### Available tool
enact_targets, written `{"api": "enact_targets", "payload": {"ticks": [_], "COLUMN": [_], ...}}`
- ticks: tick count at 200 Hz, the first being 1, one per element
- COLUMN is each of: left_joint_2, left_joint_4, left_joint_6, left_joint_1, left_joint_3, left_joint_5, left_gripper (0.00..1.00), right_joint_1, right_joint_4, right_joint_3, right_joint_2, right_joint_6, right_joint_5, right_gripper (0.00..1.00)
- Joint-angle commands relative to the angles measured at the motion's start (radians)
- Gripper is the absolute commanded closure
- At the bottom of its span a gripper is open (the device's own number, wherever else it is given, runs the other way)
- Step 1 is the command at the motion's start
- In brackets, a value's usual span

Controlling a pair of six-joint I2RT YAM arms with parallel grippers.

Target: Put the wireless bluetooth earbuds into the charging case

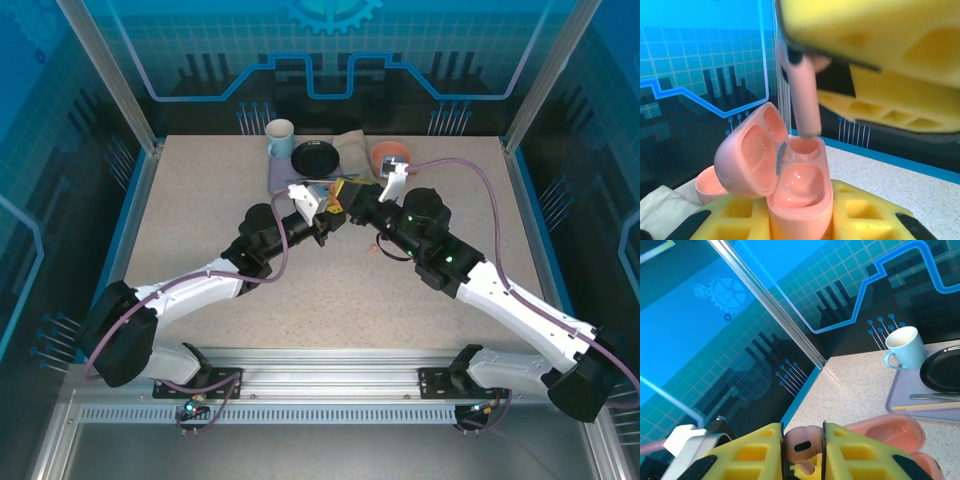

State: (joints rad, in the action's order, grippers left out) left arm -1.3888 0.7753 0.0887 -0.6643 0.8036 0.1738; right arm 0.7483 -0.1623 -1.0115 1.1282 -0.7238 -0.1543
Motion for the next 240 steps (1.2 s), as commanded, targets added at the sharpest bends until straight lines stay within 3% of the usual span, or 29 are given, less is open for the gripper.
{"api": "enact_targets", "payload": {"ticks": [1,240], "left_joint_2": [0.000,0.025], "left_joint_4": [0.023,-0.008], "left_joint_6": [0.029,0.023], "left_joint_1": [-0.005,-0.006], "left_joint_3": [0.040,0.062], "left_joint_5": [0.007,-0.015], "left_gripper": [1.00,1.00], "right_joint_1": [0.015,0.012], "right_joint_4": [-0.050,0.002], "right_joint_3": [0.019,0.070], "right_joint_2": [-0.025,0.000], "right_joint_6": [0.006,0.001], "right_joint_5": [-0.027,-0.022], "right_gripper": [0.79,0.82]}}
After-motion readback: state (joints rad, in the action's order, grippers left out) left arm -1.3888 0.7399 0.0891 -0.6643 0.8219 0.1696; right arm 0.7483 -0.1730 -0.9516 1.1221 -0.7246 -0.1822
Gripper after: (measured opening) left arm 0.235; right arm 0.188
